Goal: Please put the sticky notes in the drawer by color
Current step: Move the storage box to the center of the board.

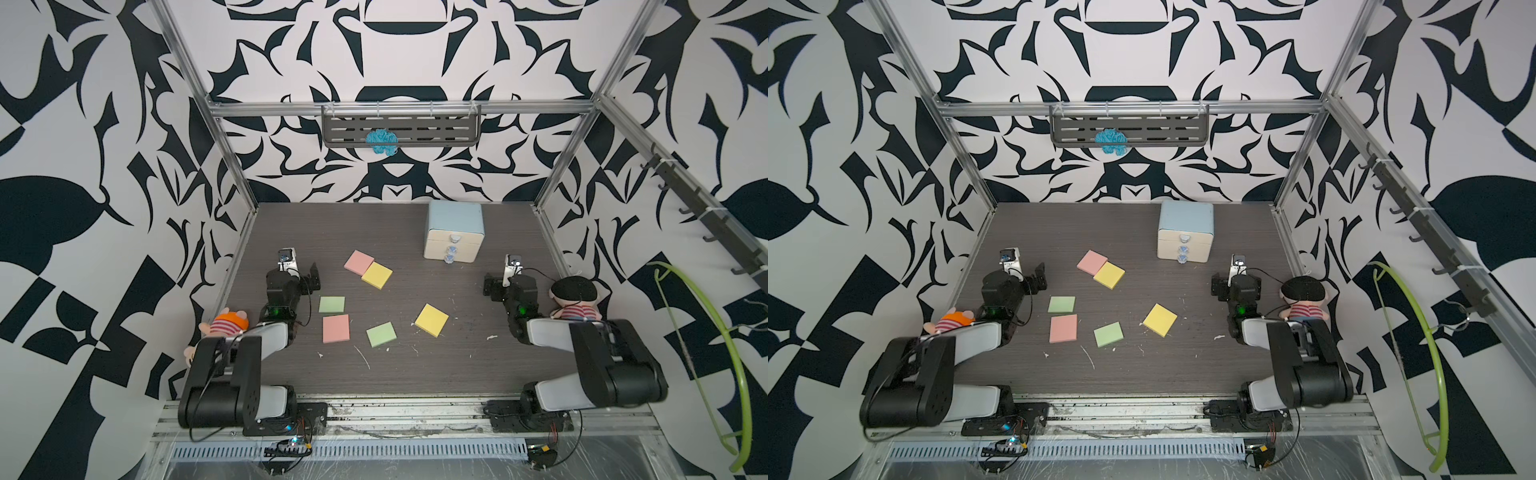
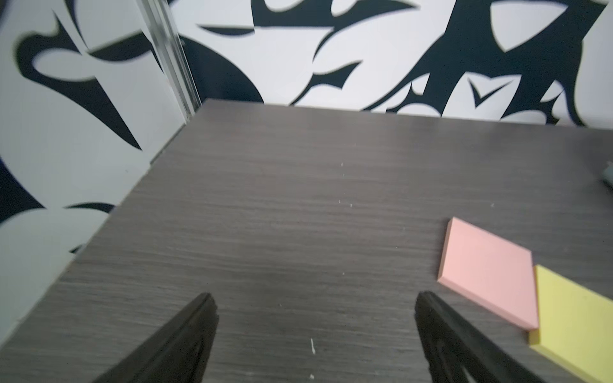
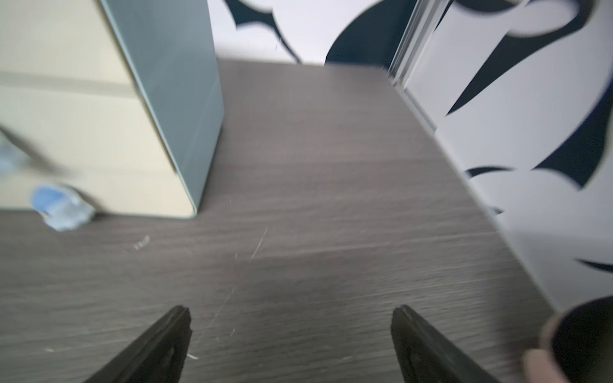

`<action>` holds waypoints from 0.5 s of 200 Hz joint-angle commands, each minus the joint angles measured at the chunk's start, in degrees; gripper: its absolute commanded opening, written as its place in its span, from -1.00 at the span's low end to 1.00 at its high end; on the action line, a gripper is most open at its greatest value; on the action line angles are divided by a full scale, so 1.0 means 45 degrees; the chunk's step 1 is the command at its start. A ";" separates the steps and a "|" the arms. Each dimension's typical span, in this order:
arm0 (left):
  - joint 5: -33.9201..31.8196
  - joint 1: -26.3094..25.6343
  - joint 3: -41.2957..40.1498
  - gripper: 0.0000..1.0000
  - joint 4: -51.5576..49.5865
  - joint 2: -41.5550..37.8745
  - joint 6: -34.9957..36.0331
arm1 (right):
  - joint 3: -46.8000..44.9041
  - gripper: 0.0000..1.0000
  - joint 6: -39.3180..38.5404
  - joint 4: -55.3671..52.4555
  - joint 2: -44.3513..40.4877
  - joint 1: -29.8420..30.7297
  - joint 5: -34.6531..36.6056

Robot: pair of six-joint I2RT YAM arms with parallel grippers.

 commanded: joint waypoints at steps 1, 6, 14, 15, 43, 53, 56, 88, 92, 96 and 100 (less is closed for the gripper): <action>-0.0582 -0.0461 0.0397 0.99 -0.1975 -0.1747 -0.0037 | 0.1005 0.99 0.0691 -0.2262 -0.1767 -0.0003 -0.0036; -0.0766 -0.0635 0.0640 0.99 -0.2526 -0.2025 -0.0215 | 0.1167 0.99 0.0882 -0.2692 -0.2053 -0.0008 -0.0147; -0.1004 -0.0941 0.1093 0.99 -0.3335 -0.2364 -0.0553 | 0.1518 0.99 0.1151 -0.3329 -0.2436 -0.0012 -0.1046; -0.1033 -0.0991 0.1146 0.99 -0.3424 -0.2390 -0.0587 | 0.1563 0.99 0.1185 -0.3432 -0.2480 -0.0013 -0.1118; -0.1420 -0.2588 0.2357 0.99 -0.5093 -0.2640 -0.1985 | 0.3123 0.99 0.3357 -0.5363 -0.3084 -0.0013 -0.2341; -0.1640 -0.3232 0.2815 0.99 -0.5719 -0.2446 -0.2875 | 0.4054 0.99 0.4423 -0.6533 -0.3029 -0.0010 -0.2178; -0.1665 -0.3455 0.3005 0.99 -0.5980 -0.2364 -0.3203 | 0.4336 0.99 0.4660 -0.6846 -0.2970 -0.0008 -0.2195; -0.1309 -0.5550 0.4454 0.99 -0.7774 -0.1064 -0.5078 | 0.6991 0.99 0.5280 -0.8487 -0.1438 -0.0011 -0.3032; -0.1218 -0.5800 0.4519 0.99 -0.7751 -0.0903 -0.5198 | 0.7335 0.99 0.5261 -0.8755 -0.1202 -0.0005 -0.3026; -0.1166 -0.6058 0.4584 0.99 -0.7734 -0.0734 -0.5338 | 0.7719 0.99 0.5193 -0.9034 -0.0922 -0.0012 -0.2966; -0.1110 -0.6311 0.4628 0.99 -0.7713 -0.0588 -0.5453 | 0.8136 0.99 0.5158 -0.9405 -0.0610 -0.0008 -0.2952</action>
